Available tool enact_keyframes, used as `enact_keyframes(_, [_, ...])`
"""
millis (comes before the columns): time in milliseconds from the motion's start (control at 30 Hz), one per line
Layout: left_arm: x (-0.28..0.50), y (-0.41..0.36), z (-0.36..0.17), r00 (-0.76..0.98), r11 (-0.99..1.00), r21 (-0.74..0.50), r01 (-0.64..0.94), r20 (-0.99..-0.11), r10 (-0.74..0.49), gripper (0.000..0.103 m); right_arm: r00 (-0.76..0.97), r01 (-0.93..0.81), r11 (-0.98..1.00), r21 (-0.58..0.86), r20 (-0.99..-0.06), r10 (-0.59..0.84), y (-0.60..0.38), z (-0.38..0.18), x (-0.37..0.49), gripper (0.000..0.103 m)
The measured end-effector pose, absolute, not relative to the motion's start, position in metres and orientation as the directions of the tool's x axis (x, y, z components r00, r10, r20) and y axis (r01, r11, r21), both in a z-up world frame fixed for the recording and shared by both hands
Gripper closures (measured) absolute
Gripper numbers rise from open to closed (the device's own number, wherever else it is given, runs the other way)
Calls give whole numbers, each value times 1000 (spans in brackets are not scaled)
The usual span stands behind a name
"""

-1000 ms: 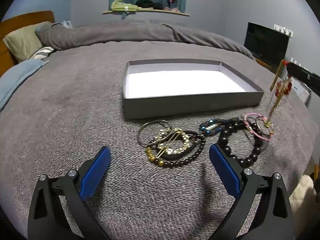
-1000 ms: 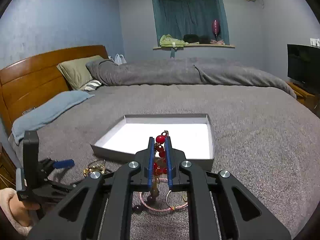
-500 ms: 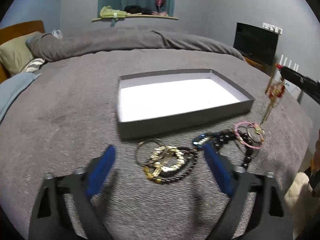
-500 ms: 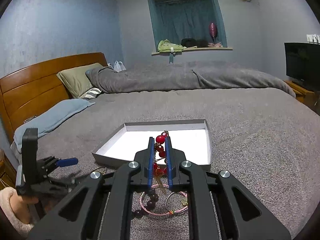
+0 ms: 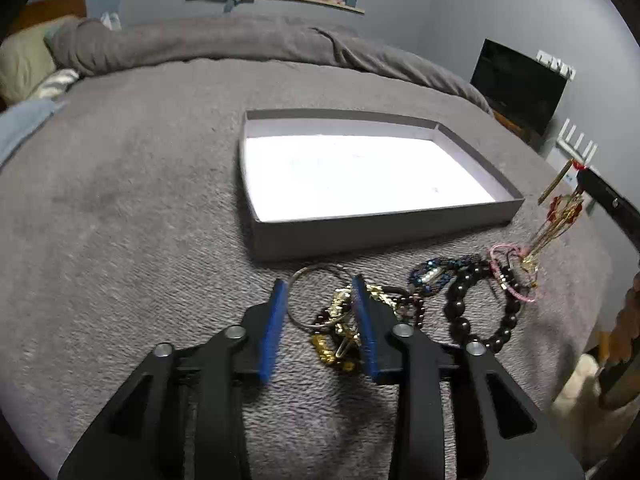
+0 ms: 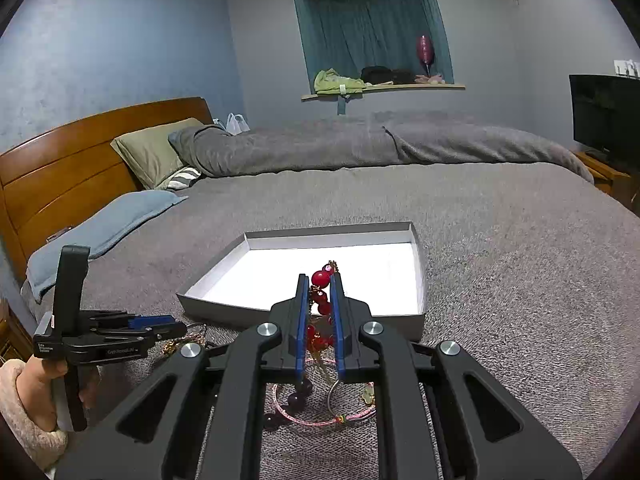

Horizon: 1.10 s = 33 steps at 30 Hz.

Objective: Organize jewelry
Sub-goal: 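Grasp the silver bangle with the left gripper while the right gripper carries the ornament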

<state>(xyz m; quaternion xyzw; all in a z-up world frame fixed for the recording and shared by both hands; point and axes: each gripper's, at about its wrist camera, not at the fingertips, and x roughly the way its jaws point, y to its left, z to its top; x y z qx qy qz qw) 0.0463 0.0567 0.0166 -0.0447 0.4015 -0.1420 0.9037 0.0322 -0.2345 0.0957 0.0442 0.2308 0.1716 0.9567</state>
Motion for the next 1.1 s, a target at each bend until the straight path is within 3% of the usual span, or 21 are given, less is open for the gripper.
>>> enact_keyframes(33, [48, 57, 16, 640, 957, -199, 210, -712, -289, 48, 834, -308, 937, 163, -427, 349, -234, 95, 33, 93])
enact_keyframes(67, [49, 58, 16, 644, 957, -203, 205, -709, -288, 47, 834, -308, 938, 161, -429, 348, -234, 94, 33, 93])
enact_keyframes(433, [64, 47, 4, 618, 958, -194, 210, -733, -284, 47, 831, -307, 937, 164, -433, 348, -234, 90, 34, 93])
enact_keyframes(500, [65, 49, 3, 612, 954, -209, 214, -732, -298, 55, 831, -307, 937, 166, -433, 349, -234, 90, 35, 93])
enact_keyframes(700, [64, 49, 3, 620, 954, -198, 223, -727, -296, 55, 832, -306, 938, 164, -433, 347, -234, 91, 35, 93])
enact_keyframes(1100, [40, 49, 38, 674, 946, -185, 267, -665, -320, 55, 844, -304, 941, 145, -417, 337, -235, 99, 35, 93])
